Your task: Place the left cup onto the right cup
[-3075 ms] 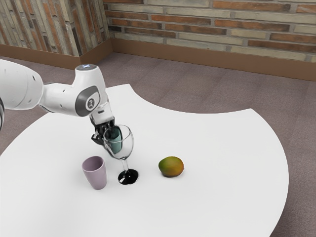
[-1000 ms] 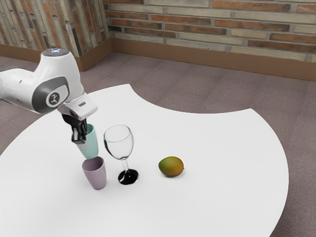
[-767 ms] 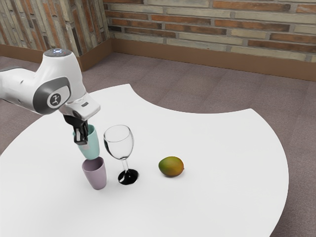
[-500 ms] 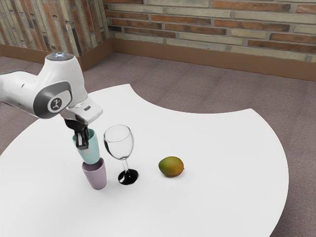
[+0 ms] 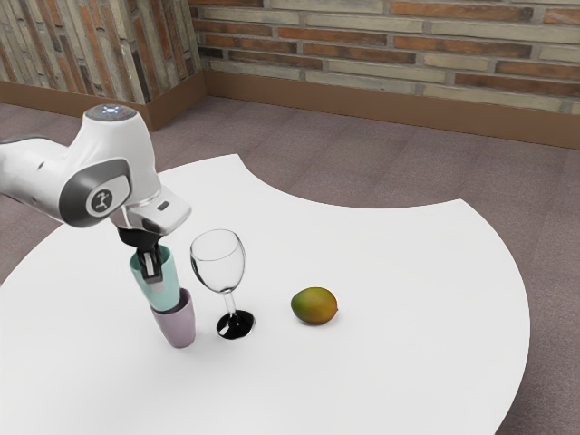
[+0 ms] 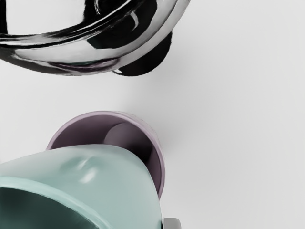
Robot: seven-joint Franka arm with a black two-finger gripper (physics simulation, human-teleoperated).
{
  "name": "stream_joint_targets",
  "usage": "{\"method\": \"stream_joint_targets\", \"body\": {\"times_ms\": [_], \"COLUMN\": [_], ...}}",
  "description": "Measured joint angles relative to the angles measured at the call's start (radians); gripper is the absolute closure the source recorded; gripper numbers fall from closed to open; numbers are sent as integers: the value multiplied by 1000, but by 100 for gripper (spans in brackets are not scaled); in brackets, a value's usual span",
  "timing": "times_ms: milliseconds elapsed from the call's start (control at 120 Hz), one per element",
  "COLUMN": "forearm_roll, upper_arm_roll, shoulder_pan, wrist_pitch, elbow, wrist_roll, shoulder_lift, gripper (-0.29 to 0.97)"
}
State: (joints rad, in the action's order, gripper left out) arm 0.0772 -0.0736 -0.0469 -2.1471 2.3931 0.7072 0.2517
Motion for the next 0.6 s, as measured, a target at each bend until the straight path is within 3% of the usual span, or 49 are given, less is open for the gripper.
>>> {"method": "stream_joint_targets", "body": {"times_ms": [292, 475, 600], "forearm_roll": [16, 20, 20], "upper_arm_roll": [-7, -8, -8], "shoulder_pan": [0, 0, 0], "wrist_pitch": [-9, -11, -11], "elbow": [0, -2, -5], "wrist_roll": [-47, -60, -66], "shoulder_lift": [-13, -21, -22], "gripper": [78, 39, 21]}}
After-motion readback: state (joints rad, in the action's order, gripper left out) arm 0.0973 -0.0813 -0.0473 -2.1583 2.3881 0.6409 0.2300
